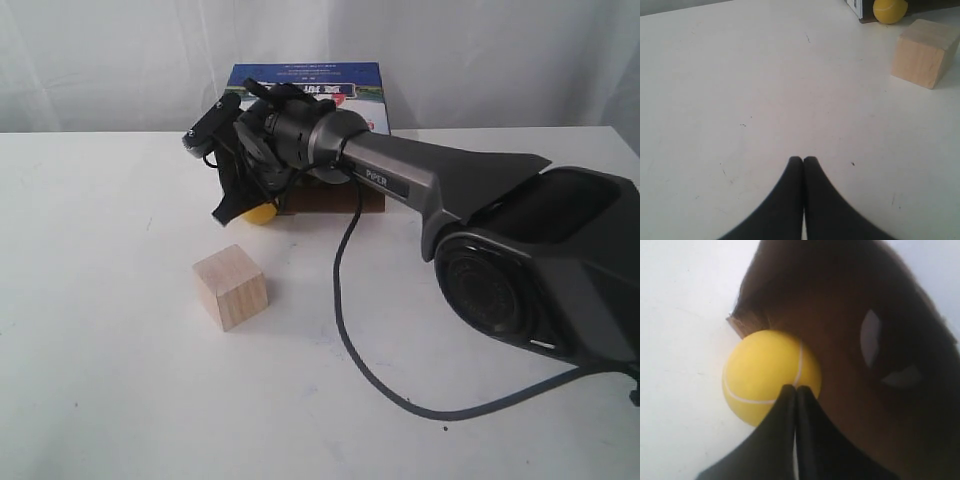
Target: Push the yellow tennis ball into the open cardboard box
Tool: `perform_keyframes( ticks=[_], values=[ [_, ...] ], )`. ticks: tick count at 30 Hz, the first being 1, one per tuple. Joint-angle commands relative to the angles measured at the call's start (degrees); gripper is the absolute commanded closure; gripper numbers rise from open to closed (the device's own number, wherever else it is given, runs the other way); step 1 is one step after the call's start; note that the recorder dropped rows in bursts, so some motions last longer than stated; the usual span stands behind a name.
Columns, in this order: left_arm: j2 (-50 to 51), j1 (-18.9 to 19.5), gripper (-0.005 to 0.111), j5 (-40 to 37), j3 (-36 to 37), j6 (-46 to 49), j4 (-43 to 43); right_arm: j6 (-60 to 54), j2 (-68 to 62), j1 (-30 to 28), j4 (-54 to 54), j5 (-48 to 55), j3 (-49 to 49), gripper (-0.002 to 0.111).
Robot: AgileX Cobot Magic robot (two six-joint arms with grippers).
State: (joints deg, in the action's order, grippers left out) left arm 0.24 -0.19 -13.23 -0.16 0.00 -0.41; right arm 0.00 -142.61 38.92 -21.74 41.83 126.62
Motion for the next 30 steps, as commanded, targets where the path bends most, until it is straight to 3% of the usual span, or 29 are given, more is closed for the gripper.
perform_keyframes(
  ticks=[1,10,17,25,30],
  values=[
    [-0.2,-0.1,0.107,0.0,0.2,0.0,-0.4,0.0,1.6,-0.4,-0.1,-1.2,-0.4,0.108],
    [-0.2,-0.1,0.107,0.0,0.2,0.0,-0.4,-0.5,5.8,0.5,4.7,2.8,-0.4,0.108],
    [-0.2,-0.1,0.107,0.0,0.2,0.0,-0.4,-12.7,4.1,1.0,28.0,5.0,-0.5,0.108],
    [-0.2,-0.1,0.107,0.0,0.2,0.0,-0.4,-11.6,1.2,1.0,27.6,8.9,-0.5,0.108],
    [-0.2,-0.1,0.107,0.0,0.2,0.0,-0.4,-3.0,1.1,1.0,14.4,7.8,-0.5,0.108]
  ],
)
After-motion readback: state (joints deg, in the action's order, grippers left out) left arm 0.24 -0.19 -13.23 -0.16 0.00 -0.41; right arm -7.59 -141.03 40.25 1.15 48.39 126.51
